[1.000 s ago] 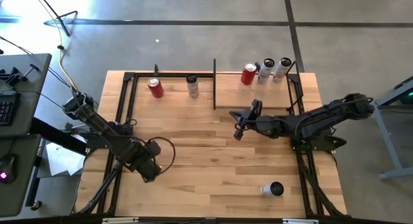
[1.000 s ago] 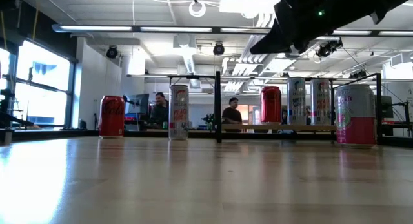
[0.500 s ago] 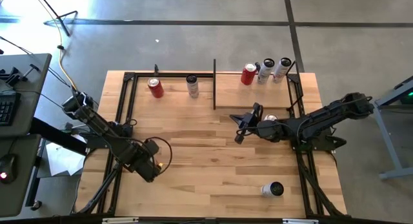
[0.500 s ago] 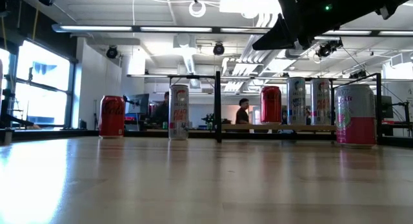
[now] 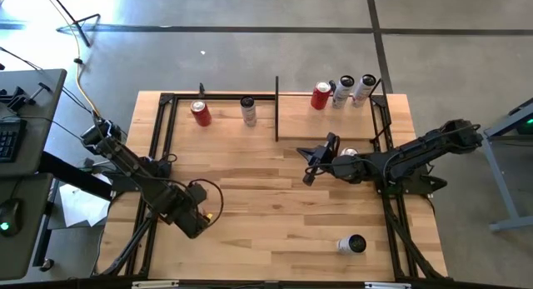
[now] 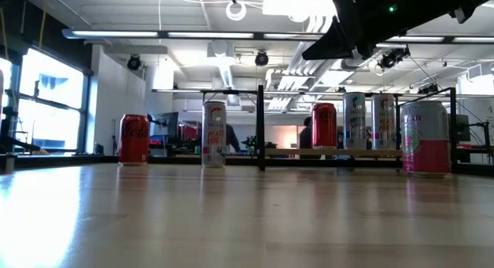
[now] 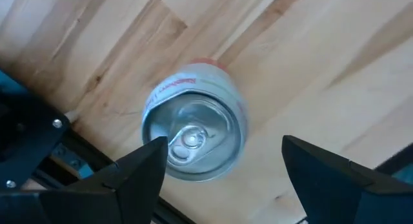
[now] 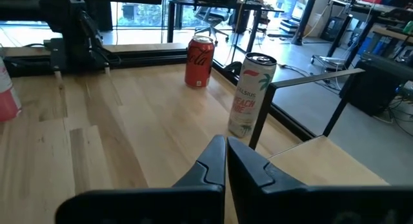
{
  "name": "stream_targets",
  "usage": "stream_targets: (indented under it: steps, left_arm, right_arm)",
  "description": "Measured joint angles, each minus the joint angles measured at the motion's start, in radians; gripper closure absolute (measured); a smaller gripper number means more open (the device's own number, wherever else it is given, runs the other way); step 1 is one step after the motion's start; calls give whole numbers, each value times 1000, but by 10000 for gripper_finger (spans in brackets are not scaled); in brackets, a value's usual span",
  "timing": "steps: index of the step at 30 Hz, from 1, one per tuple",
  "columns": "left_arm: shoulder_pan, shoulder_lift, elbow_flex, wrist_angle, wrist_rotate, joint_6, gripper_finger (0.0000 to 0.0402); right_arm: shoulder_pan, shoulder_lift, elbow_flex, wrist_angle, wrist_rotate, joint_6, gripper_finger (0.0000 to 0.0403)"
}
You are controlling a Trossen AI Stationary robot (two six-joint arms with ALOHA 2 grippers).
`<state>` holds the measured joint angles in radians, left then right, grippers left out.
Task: Place canned beverage on shelf
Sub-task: Put the left white and orange soda can on the shelf
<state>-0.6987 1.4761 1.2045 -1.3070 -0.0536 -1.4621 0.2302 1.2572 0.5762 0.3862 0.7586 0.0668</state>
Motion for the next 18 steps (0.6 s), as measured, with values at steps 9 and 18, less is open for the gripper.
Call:
stream_targets:
  steps: [9,18]
  left_arm:
    - [0,0,0,-85,-5,-54,108]
    - [0,-2,-36,-73,-21,-85,108]
  right_arm:
    - [0,0,0,0,-1,4,403]
    - [0,0,0,-1,-2,4,403]
